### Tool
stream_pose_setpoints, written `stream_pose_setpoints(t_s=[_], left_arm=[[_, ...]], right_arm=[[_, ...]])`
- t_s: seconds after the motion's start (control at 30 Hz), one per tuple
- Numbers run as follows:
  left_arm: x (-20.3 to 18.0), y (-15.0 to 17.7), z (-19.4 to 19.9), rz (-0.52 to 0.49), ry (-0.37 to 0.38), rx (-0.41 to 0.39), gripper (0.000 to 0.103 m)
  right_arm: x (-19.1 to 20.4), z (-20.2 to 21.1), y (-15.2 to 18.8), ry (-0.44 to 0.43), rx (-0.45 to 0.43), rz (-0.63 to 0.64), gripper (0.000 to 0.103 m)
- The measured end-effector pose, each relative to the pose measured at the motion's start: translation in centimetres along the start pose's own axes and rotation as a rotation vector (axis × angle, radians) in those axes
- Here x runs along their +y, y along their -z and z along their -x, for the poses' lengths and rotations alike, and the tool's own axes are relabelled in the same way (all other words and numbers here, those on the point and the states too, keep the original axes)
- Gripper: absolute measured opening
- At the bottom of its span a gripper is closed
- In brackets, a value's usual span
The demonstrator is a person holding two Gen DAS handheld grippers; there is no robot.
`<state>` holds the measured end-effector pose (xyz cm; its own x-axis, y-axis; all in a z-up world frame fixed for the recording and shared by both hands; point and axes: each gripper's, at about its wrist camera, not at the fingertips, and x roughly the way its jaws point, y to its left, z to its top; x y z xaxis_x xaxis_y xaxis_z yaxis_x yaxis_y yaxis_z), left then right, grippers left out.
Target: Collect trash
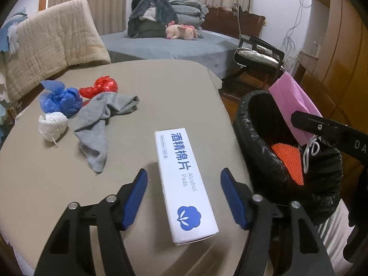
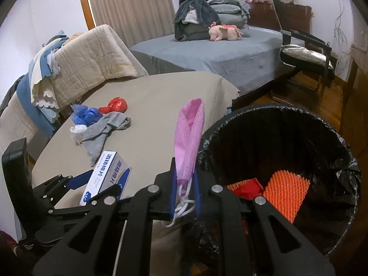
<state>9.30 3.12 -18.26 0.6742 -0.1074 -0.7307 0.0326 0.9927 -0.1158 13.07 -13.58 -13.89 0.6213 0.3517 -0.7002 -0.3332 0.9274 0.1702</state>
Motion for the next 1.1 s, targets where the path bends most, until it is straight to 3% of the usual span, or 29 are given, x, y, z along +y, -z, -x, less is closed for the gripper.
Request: stream_pose_setpoints(t_s=[0.27, 0.73, 1.1], left_arm=[[0.2, 0.3, -0.8, 0.01, 0.013, 0.026, 0.03], [0.0, -3.3, 2.9, 0.006, 0.015, -0.087, 0.03], [-2.7, -5.9, 5.4, -0.037, 0.051, -0.16, 0.03]], right_arm=[[-0.3, -0.3, 0.4, -0.001, 0.008, -0.007, 0.012], [0.0, 1.0, 0.0, -0.003, -0.027, 0.002, 0.012], [-0.7, 3.2, -1.1, 0.014, -0.076, -0.009, 0.012]])
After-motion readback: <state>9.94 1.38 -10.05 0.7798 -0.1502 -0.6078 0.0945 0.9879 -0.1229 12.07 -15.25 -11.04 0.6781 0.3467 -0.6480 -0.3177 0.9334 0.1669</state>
